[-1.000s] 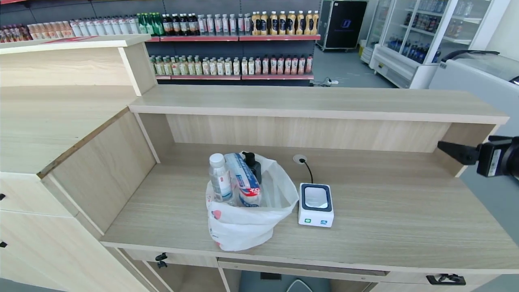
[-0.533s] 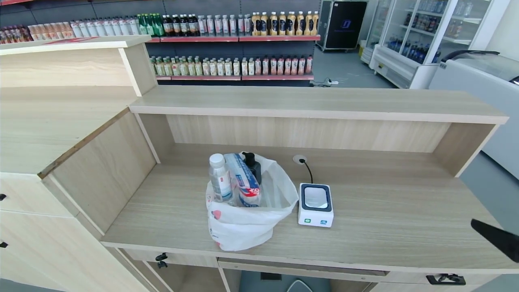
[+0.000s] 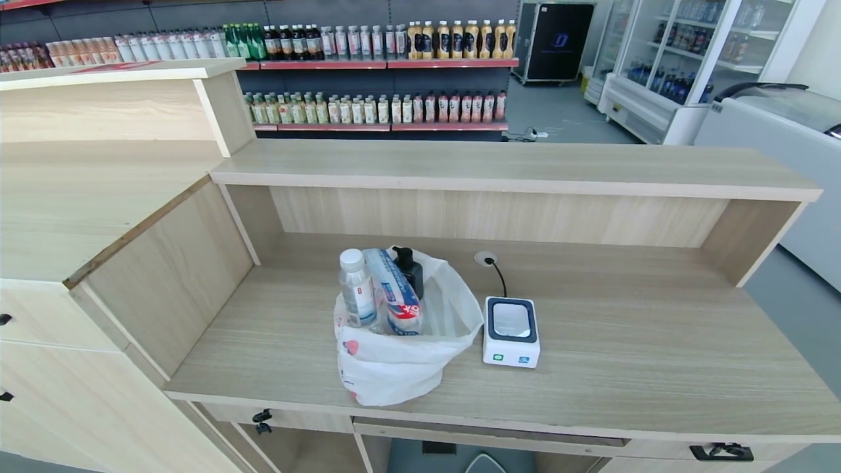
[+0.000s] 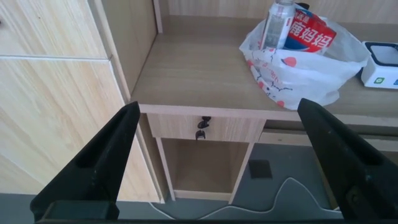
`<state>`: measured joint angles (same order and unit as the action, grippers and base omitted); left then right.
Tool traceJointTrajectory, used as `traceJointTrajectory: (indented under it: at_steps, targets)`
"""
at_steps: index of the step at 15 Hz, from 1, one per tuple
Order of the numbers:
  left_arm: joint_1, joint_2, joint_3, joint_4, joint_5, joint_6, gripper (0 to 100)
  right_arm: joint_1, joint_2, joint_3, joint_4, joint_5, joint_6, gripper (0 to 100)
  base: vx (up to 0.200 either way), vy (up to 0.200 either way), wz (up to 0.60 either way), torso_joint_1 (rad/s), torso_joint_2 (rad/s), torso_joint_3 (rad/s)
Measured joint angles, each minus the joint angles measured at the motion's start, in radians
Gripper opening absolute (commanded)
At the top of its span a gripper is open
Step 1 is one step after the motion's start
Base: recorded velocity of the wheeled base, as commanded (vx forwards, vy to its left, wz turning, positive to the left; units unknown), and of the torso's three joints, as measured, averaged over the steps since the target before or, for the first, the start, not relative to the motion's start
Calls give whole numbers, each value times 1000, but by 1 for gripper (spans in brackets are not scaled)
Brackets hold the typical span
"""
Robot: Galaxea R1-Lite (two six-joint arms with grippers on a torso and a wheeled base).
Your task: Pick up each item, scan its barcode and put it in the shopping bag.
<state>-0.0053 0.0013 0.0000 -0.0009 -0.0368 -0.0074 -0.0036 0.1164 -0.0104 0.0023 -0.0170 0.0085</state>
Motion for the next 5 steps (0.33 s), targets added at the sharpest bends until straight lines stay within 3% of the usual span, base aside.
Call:
traceJointTrajectory:
  at_steps: [5]
  targets:
    - [-1,0,0,0,0,0,100,-5,-96,10,0,1,-26,100,0,0,0,0,0,0]
